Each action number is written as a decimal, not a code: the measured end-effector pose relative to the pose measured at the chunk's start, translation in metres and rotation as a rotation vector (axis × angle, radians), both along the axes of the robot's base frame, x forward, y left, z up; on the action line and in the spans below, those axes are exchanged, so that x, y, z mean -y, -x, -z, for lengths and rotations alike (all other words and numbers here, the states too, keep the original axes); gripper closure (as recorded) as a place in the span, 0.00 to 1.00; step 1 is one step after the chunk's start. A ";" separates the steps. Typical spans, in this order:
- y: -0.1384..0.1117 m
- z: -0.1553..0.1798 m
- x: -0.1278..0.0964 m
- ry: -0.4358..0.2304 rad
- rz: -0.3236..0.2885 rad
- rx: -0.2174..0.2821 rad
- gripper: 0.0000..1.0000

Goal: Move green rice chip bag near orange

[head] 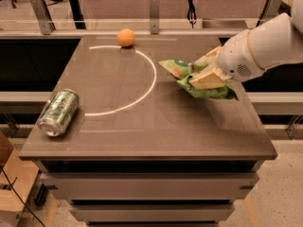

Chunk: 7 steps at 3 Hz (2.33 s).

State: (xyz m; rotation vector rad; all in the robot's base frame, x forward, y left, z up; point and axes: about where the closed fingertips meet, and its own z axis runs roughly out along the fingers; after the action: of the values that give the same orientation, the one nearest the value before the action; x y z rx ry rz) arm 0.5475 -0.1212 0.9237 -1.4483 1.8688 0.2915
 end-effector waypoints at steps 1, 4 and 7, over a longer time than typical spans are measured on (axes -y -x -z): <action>-0.038 -0.013 -0.003 -0.023 0.008 0.114 1.00; -0.159 -0.010 0.005 -0.046 0.086 0.315 1.00; -0.238 0.027 -0.033 -0.106 0.101 0.279 0.74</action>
Offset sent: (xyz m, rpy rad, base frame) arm 0.1335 -0.0156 0.0348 0.0508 -0.3123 -0.0805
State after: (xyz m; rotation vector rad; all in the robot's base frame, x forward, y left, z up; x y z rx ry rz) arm 0.7854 -0.0878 0.8964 -1.2499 1.6673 0.1291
